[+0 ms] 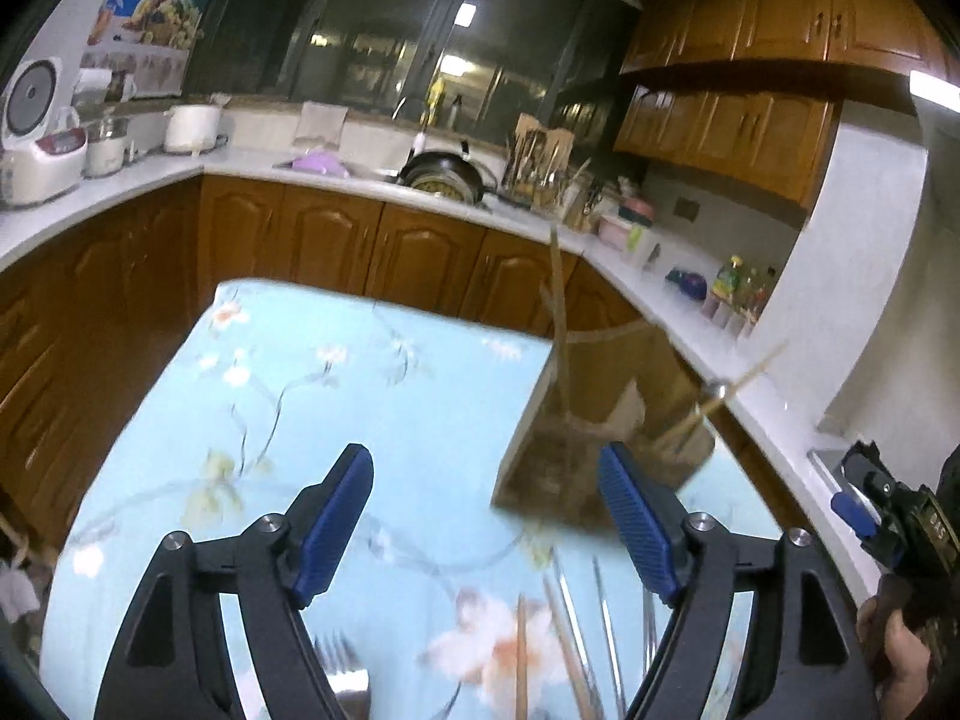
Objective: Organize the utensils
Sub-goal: 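Move both tools back down toward the remaining chopsticks on the tablecloth, then grasp a wooden chopstick with the left tool while the right tool grasps metal chopsticks, then lift the chopsticks with both tools and carry them toward the wooden holder, then lower the chopsticks into the holder and open both tools to release them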
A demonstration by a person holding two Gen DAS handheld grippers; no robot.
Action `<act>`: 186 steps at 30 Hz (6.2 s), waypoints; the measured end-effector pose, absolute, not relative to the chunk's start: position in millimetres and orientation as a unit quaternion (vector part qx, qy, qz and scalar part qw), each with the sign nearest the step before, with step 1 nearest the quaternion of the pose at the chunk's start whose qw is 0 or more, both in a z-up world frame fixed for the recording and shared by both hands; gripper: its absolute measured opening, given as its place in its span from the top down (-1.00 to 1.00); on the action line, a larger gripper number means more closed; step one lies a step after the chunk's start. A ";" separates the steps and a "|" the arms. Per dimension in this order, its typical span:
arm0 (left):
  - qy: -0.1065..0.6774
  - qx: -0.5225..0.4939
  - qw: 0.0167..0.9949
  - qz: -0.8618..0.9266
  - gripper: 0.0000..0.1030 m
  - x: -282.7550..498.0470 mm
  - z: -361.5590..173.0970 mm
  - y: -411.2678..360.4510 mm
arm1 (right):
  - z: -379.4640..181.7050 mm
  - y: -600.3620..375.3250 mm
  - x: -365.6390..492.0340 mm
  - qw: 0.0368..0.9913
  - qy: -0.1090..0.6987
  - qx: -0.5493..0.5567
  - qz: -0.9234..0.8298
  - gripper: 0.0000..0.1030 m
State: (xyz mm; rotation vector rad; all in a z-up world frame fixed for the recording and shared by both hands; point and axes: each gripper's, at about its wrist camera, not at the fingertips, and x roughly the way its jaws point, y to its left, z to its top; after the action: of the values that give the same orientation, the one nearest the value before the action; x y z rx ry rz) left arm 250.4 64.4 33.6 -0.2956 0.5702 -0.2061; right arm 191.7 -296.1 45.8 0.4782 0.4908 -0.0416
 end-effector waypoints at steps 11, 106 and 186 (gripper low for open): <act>0.328 -0.143 0.928 -0.101 -0.50 199.0 28.7 66.2 | 11.8 -272.6 149.6 0.934 0.285 0.216 -0.022 -0.92; 0.335 -0.114 0.917 -0.183 0.93 163.8 114.6 72.6 | 72.2 -239.0 181.6 0.936 0.284 0.199 0.065 0.93; 0.220 -0.129 0.958 -0.135 0.91 328.4 90.3 26.8 | 86.0 -250.3 284.5 0.974 0.193 0.117 -0.030 0.93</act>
State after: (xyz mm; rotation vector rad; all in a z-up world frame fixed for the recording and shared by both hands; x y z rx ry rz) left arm 328.4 26.8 90.3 -0.2621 0.4458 -0.2730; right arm 284.5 -250.3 86.0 0.2369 0.3902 -0.0597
